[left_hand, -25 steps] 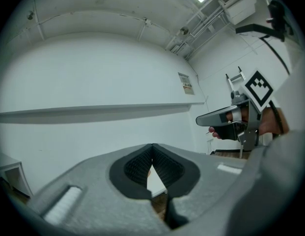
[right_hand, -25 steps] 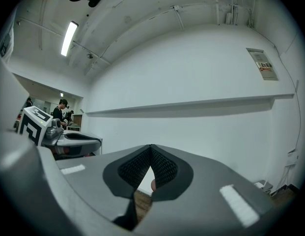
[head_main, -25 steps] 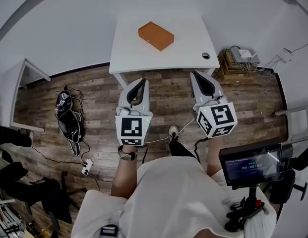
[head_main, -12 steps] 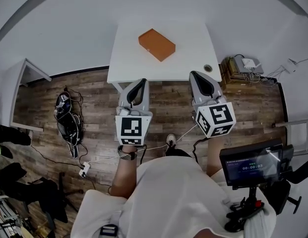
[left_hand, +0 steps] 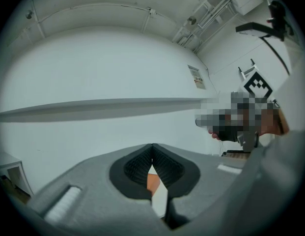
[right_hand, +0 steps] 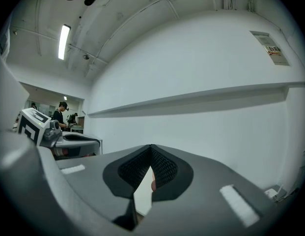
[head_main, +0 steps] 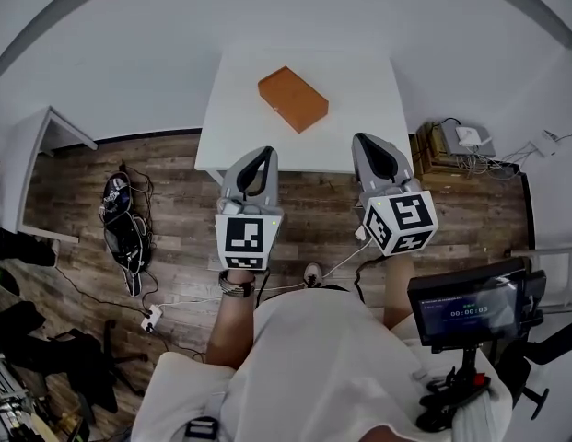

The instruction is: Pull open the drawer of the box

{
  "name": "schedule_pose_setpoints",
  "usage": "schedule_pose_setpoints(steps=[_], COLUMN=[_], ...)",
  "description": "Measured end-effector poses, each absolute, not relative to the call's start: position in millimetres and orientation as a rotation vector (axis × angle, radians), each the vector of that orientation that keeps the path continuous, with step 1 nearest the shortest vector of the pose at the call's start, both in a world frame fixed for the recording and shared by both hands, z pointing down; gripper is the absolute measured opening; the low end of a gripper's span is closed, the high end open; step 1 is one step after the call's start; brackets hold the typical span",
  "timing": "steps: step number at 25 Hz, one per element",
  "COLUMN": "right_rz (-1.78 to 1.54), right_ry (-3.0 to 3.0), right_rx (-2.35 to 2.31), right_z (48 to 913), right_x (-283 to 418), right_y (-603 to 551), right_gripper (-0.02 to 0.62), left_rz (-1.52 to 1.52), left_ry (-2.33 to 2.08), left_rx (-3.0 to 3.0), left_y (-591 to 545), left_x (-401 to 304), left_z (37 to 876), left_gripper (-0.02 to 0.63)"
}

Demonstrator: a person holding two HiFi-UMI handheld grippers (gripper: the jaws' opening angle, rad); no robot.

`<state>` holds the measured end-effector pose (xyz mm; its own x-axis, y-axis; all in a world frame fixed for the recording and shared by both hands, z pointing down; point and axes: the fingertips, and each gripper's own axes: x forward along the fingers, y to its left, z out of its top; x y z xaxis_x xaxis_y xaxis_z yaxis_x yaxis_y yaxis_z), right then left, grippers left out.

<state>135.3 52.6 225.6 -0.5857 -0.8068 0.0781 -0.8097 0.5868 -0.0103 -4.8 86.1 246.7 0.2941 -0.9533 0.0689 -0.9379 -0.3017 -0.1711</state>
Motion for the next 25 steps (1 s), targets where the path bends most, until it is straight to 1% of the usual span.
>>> schedule_pose_setpoints(steps=[9,19,22,25], right_rz=[0.084,0.121,0.134,0.129], right_ry=[-2.791,-2.762,-2.752,-2.743], right_rx=[1.343,1.316,1.297,1.286], right_z=[231.3,246.7,252.3,256.4], right_x=[146.5,136.9,132.5,128.7], right_y=[1.4,-10.7,-15.3,-23.0], right_gripper=[0.002,0.003,0.032,0.035], left_rz=[-0.276,-0.285,-0.277,-0.273], left_ry=[1.857,1.869,1.881,1.886], left_rx=[-2.428,-2.436,-2.426,-2.432], left_y=[37.1,28.0,24.5,14.9], left_x=[8.2,-1.1,-4.9,-8.1], left_z=[261.0,270.6,273.6,279.1], left_gripper=[0.005,0.006,0.006,0.018])
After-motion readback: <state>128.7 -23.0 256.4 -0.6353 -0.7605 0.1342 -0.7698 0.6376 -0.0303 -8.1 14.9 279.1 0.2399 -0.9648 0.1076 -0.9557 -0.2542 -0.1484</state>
